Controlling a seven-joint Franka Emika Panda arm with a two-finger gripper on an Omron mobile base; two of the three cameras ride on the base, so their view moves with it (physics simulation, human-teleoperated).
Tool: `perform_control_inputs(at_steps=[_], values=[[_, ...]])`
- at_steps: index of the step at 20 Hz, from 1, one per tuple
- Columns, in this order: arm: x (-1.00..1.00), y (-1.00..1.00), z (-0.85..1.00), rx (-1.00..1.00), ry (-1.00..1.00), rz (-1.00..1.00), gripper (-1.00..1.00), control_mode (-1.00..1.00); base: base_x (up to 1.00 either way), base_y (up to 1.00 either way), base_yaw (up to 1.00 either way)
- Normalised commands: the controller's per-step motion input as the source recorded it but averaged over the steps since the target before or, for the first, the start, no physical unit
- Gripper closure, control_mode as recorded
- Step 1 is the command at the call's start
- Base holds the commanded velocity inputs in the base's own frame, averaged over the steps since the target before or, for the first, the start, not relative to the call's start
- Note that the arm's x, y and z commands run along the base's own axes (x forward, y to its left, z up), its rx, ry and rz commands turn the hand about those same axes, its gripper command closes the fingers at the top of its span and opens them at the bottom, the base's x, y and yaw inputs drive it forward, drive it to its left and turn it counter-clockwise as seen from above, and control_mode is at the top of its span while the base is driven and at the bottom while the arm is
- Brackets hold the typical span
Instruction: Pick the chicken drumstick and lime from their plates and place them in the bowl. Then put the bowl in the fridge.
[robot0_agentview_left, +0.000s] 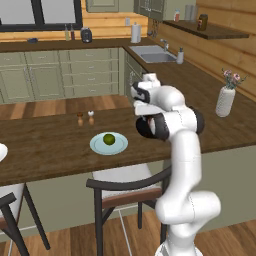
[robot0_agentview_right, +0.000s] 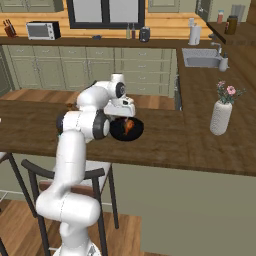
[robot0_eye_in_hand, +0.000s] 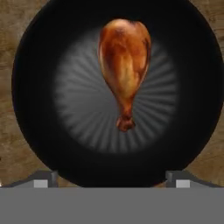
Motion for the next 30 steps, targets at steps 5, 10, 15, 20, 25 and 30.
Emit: perform_control_inputs(at_steps=[5, 10, 15, 20, 25, 30], values=[[-1.0, 0.3, 0.16, -0.01, -0.68, 0.0, -1.0, -1.0, 0.0, 0.0, 0.0], [-0.78, 0.39, 0.81, 0.0, -0.23, 0.06, -1.0, -1.0, 0.0, 0.0, 0.0], [-0.11, 0.41, 0.75, 0.02, 0.02, 0.15, -1.0, -1.0, 0.0, 0.0, 0.0], [0.17, 0.78, 0.29, 0.0, 0.25, 0.45, -1.0, -1.0, 0.0, 0.0, 0.0], [0.4, 1.0, -0.1, -0.05, 0.39, 0.49, -1.0, -1.0, 0.0, 0.0, 0.0], [0.46, 0.79, -0.34, -0.17, 0.11, 0.19, -1.0, -1.0, 0.0, 0.0, 0.0]])
